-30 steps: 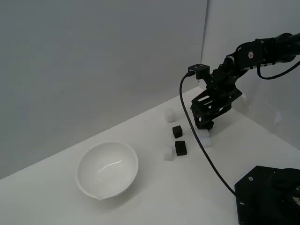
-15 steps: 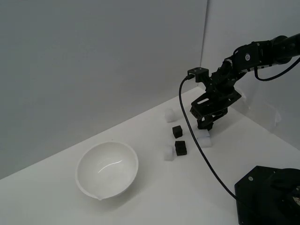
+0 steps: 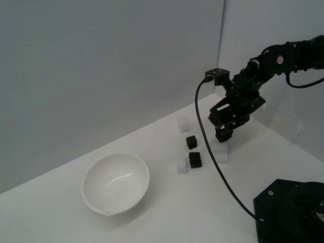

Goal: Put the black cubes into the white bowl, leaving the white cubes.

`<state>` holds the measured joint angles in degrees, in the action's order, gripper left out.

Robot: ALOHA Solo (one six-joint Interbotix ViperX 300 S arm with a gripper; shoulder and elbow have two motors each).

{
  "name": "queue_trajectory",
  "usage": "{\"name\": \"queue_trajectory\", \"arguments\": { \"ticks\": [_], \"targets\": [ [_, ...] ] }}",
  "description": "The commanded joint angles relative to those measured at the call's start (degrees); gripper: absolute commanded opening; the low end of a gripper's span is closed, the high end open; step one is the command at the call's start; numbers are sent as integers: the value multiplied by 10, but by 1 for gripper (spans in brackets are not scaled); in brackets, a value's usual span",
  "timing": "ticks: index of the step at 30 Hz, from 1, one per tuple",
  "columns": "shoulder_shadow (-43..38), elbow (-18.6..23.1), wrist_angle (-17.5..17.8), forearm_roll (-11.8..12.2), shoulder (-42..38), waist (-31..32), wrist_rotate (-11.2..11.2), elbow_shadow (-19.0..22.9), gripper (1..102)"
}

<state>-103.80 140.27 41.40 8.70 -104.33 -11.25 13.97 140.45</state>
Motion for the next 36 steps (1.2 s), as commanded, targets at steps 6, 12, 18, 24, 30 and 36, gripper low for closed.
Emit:
{"name": "queue_trajectory", "arguments": {
  "ticks": [6, 12, 18, 24, 30, 36],
  "targets": [
    [-132, -25, 36, 8, -127, -5, 2, -29, 3],
    [-193, -26, 43, 51, -188, 33, 1, -30, 3],
    [-218, -38, 43, 99, -214, 107, -4, -40, 3],
    [-214, -72, 42, 108, -210, 178, -19, -76, 3],
    [-192, -114, 42, 120, -188, 242, -26, -120, 3],
    [-149, -149, 39, 136, -145, 303, -27, -153, 3]
  ]
}}
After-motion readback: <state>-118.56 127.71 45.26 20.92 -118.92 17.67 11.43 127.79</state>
